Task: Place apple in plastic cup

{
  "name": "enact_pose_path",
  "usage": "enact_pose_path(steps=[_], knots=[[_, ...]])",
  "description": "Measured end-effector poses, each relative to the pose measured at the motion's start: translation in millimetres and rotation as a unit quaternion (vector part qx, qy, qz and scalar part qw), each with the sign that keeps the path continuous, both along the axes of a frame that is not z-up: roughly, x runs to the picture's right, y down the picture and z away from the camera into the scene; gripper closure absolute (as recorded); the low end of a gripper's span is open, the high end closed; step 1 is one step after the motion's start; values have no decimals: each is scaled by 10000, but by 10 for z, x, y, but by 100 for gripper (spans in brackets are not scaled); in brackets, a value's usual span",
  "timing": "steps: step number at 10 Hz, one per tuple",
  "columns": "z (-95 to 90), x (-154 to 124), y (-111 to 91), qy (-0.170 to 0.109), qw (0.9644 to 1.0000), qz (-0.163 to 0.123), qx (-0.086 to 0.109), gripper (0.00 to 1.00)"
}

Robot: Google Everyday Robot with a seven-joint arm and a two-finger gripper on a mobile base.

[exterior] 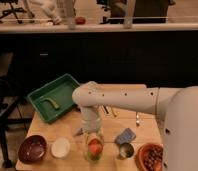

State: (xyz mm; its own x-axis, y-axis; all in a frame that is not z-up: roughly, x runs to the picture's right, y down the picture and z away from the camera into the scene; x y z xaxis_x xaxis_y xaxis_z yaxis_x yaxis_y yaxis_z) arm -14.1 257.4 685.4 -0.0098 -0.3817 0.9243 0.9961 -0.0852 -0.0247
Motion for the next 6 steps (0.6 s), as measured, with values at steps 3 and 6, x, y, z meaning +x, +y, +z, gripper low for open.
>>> enact_pose_path(steps=[3,6], knots=[[-10,20,197,-32,9999,43,-145,100],[-11,21,193,-40,9999,41,-145,86]])
